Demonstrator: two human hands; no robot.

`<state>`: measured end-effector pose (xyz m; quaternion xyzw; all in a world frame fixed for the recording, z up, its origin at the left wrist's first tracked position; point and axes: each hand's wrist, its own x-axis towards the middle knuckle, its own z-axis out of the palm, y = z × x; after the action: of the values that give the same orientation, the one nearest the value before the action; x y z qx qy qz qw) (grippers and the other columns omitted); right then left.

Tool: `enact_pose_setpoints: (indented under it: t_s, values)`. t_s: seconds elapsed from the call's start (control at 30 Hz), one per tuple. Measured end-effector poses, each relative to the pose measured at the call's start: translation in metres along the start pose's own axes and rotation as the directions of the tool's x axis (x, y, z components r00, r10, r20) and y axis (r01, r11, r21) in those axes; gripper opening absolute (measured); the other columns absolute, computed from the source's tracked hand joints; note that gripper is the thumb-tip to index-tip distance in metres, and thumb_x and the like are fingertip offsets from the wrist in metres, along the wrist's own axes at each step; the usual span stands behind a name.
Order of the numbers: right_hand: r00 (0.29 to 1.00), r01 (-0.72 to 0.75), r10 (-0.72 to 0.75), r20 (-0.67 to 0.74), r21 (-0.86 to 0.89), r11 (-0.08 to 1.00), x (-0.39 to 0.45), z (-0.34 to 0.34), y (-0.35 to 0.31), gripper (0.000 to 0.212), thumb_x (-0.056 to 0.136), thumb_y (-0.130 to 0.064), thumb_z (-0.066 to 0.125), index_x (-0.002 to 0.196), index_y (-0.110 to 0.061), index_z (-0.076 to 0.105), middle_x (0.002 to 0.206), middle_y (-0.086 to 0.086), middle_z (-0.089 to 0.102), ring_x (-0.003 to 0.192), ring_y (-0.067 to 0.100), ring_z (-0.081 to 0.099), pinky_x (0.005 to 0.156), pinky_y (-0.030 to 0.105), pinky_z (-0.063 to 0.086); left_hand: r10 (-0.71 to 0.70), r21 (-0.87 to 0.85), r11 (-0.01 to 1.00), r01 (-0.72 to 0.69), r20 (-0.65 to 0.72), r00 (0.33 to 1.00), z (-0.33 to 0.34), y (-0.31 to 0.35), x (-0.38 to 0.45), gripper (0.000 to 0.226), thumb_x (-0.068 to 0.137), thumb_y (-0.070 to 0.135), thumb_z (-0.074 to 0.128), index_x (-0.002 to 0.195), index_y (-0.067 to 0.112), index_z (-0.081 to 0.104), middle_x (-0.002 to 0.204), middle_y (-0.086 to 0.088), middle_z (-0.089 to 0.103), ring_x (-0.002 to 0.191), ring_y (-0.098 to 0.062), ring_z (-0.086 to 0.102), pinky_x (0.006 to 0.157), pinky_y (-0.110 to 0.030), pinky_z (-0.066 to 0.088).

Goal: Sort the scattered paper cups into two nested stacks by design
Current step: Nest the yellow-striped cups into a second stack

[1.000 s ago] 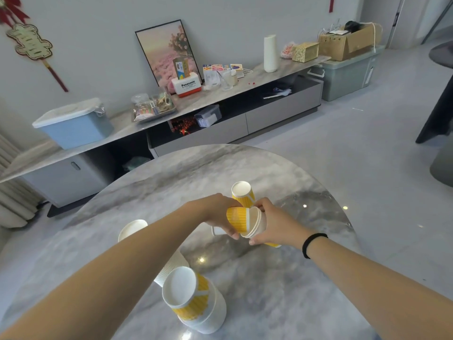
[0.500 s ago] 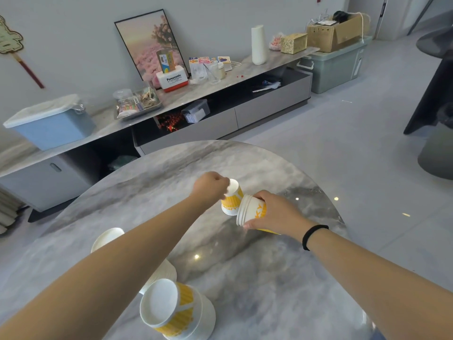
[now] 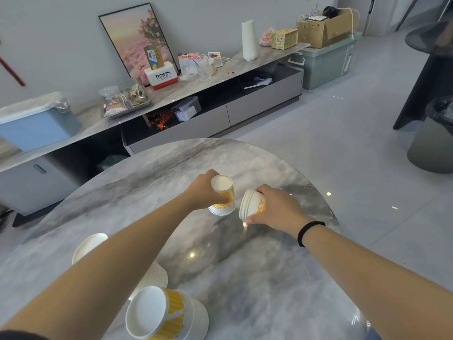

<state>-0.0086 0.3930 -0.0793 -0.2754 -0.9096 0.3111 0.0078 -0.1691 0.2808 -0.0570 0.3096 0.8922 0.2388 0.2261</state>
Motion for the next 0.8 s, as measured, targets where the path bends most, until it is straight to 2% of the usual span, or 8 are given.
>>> enact_pose_setpoints:
  t_s: [0.1, 0.23, 0.37, 0.43, 0.5, 0.57, 0.7, 0.8]
  values:
    - [0.997, 0.072, -0.071, -0.023, 0.092, 0.993, -0.004, -0.010, -0.004, 0.078, 0.061, -0.045, 0.080, 0.127, -0.025, 0.044, 0.121, -0.003, 0.060, 0.109, 0.020, 0.057, 0.091, 0.036, 0.048, 0.010, -0.148, 0.989, 0.008, 0.120, 0.993, -0.025, 0.007, -0.023, 0.062, 0.066, 0.024, 0.076, 0.120, 0.024, 0.046, 0.119, -0.006, 0.057, 0.112, -0.027, 0.057, 0.091, -0.040, 0.051]
    - [0.985, 0.170, -0.174, -0.009, 0.243, 0.955, -0.018, -0.022, -0.020, 0.076, 0.057, -0.039, 0.084, 0.123, -0.031, 0.047, 0.116, -0.009, 0.061, 0.102, 0.014, 0.060, 0.091, 0.037, 0.050, -0.003, -0.204, 0.977, 0.060, 0.268, 0.963, -0.049, 0.009, -0.063, 0.069, 0.078, 0.015, 0.073, 0.134, 0.026, 0.033, 0.122, -0.008, 0.051, 0.110, -0.028, 0.058, 0.083, -0.037, 0.056]
    - [0.961, 0.267, -0.274, -0.026, 0.324, 0.907, -0.041, -0.032, -0.041, 0.072, 0.056, -0.036, 0.086, 0.119, -0.031, 0.051, 0.112, -0.011, 0.061, 0.098, 0.008, 0.059, 0.079, 0.019, 0.048, 0.027, -0.296, 0.955, 0.029, 0.183, 0.983, -0.068, 0.007, -0.101, 0.048, 0.079, 0.031, 0.073, 0.117, 0.024, 0.045, 0.109, 0.001, 0.063, 0.092, -0.014, 0.063, 0.068, -0.023, 0.052]
    - [0.951, 0.299, -0.307, -0.034, 0.348, 0.888, -0.050, -0.034, -0.050, 0.072, 0.056, -0.035, 0.087, 0.119, -0.031, 0.051, 0.111, -0.013, 0.061, 0.098, 0.006, 0.058, 0.075, 0.013, 0.044, 0.060, -0.333, 0.943, -0.005, 0.153, 0.986, -0.073, 0.007, -0.117, 0.034, 0.076, 0.042, 0.071, 0.103, 0.025, 0.058, 0.098, 0.006, 0.067, 0.087, -0.011, 0.063, 0.075, -0.026, 0.053]
    - [0.939, 0.333, -0.343, -0.033, 0.343, 0.879, -0.061, -0.035, -0.061, 0.072, 0.056, -0.034, 0.087, 0.119, -0.032, 0.051, 0.109, -0.014, 0.061, 0.096, 0.003, 0.058, 0.074, 0.013, 0.045, 0.062, -0.382, 0.924, -0.004, 0.138, 0.988, -0.074, 0.009, -0.132, 0.030, 0.080, 0.044, 0.067, 0.102, 0.024, 0.066, 0.097, 0.004, 0.069, 0.089, -0.013, 0.065, 0.086, -0.033, 0.052]
    - [0.926, 0.365, -0.376, -0.034, 0.334, 0.869, -0.073, -0.035, -0.074, 0.072, 0.056, -0.036, 0.087, 0.119, -0.032, 0.051, 0.108, -0.015, 0.061, 0.094, 0.001, 0.059, 0.075, 0.015, 0.048, -0.006, -0.490, 0.871, 0.035, 0.060, 0.998, -0.072, 0.012, -0.145, 0.031, 0.085, 0.043, 0.061, 0.106, 0.021, 0.068, 0.102, -0.003, 0.069, 0.090, -0.018, 0.065, 0.086, -0.035, 0.051]
    - [0.901, 0.419, -0.433, -0.028, 0.317, 0.851, -0.095, -0.030, -0.099, 0.074, 0.054, -0.040, 0.086, 0.119, -0.034, 0.051, 0.106, -0.015, 0.062, 0.093, 0.003, 0.060, 0.079, 0.023, 0.051, -0.194, -0.789, 0.604, 0.113, -0.008, 0.981, -0.061, 0.028, -0.166, 0.035, 0.089, 0.039, 0.054, 0.115, 0.016, 0.059, 0.094, -0.009, 0.063, 0.075, -0.023, 0.061, 0.067, -0.033, 0.050]
    - [0.877, 0.472, -0.481, -0.017, 0.229, 0.851, -0.110, -0.027, -0.116, 0.077, 0.055, -0.041, 0.085, 0.124, -0.033, 0.050, 0.099, -0.020, 0.058, 0.090, 0.005, 0.057, 0.077, 0.021, 0.047, -0.192, -0.819, 0.563, 0.112, 0.002, 0.981, -0.051, 0.032, -0.184, 0.031, 0.091, 0.040, 0.050, 0.107, 0.015, 0.059, 0.088, -0.009, 0.064, 0.074, -0.025, 0.062, 0.068, -0.035, 0.051]
